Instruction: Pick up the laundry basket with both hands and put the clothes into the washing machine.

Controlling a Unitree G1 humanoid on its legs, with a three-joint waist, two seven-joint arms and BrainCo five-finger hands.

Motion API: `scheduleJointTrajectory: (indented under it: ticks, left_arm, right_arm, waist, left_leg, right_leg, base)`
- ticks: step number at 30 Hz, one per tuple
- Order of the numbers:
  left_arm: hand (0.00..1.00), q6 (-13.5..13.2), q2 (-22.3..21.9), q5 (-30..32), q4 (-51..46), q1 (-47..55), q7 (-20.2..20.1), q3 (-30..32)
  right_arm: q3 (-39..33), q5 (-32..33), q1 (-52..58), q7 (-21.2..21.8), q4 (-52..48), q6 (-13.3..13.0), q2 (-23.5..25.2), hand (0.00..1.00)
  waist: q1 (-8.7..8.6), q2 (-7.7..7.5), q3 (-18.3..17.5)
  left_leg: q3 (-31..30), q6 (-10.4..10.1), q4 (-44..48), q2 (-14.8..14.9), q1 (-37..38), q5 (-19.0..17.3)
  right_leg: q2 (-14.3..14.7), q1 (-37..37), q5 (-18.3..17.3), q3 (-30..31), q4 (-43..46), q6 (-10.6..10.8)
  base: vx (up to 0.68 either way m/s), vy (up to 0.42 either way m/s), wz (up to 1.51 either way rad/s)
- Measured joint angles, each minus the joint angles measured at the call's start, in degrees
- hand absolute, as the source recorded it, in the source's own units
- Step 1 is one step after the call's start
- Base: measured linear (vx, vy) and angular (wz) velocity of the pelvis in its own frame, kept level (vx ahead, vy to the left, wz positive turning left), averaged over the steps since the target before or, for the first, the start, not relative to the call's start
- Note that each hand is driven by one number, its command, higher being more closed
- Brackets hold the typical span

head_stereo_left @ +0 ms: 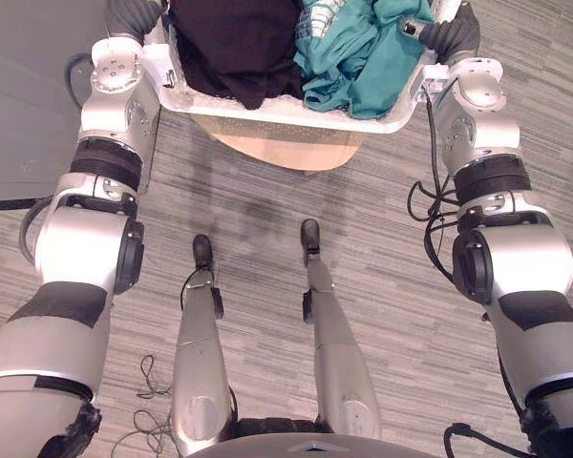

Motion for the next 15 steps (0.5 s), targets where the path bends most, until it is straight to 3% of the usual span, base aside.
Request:
scheduleJointTrajectory:
  ticks: [1,2,7,15]
  left_arm:
    - [1.00,0.0,0.3,0.1,-0.2,-0.2,0.0,0.3]
    - [0.00,0.0,0.6,1.0,-0.2,-0.7,0.0,0.7]
    - [0.00,-1.3,1.6,1.6,-1.4,-1.8,-1.0,2.8]
    - [0.00,-0.5,3.3,7.8,-1.4,-1.9,-2.6,4.8]
  right_arm:
    - [0.0,0.0,-0.5,0.0,0.0,0.0,0.0,0.00]
    - [0.0,0.0,-1.1,0.0,0.0,0.0,0.1,0.00]
    - [0.2,0.0,-2.6,0.8,0.6,0.0,0.0,0.00]
    - [2.8,0.7,-3.5,3.9,2.5,0.0,-0.6,0.00]
  waist:
    - [-0.01,-0.03,0.0]
    - [0.02,-0.07,0.1]
    - [-0.22,-0.24,0.7]
    - [-0.25,-0.24,0.7]
  left_leg:
    - [0.1,0.1,0.3,0.1,-0.4,-0.2]
    - [0.1,0.1,1.4,0.5,-1.4,-0.6]
    - [-0.2,0.3,3.0,0.9,-3.7,-1.1]
    - [-0.2,0.4,4.3,1.2,-5.9,-1.5]
  right_leg:
    - [0.0,-0.3,0.0,0.0,0.0,0.0]
    - [0.4,-0.9,0.1,0.1,0.1,0.0]
    - [0.8,-2.4,0.4,-0.1,0.2,0.0]
    - [1.0,-4.1,0.4,-0.1,0.9,0.2]
  base:
    - [-0.03,0.006,-0.11]
    - [-0.04,0.002,-0.11]
    - [-0.04,-0.002,-0.02]
    - [-0.01,0.001,0.00]
